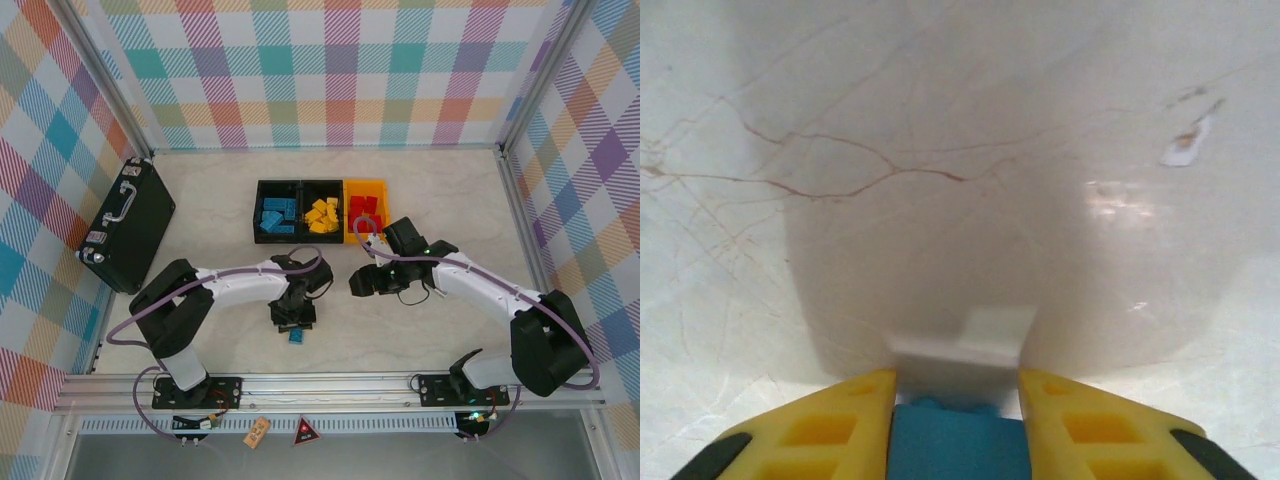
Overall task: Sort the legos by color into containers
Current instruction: Pick up the lego from the middle-left of the table.
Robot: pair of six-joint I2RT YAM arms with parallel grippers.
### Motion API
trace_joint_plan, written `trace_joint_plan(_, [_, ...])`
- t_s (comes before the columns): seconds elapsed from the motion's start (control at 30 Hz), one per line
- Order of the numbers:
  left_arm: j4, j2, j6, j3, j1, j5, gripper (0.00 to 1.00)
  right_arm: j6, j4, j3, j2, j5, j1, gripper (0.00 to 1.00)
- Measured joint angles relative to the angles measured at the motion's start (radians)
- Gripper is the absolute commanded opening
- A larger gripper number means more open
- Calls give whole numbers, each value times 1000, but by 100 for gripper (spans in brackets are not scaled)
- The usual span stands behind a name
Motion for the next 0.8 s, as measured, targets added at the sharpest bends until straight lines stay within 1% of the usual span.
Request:
trace_joint_plan(0.13, [-15,4,24,63,6,-18,24,15,5,0,2,0,0,60])
trace_joint_plan(0.23, [-33,4,49,108,28,-29,23,27,16,0,2,-1,-5,60])
trace_joint_plan(0.6, [-123,3,164,244,185,-97,23,72,51,0,2,-1,-34,60])
trace_joint_plan(0.8, [-129,3,204,327,237,-172,23,91,66,0,2,-1,-34,60])
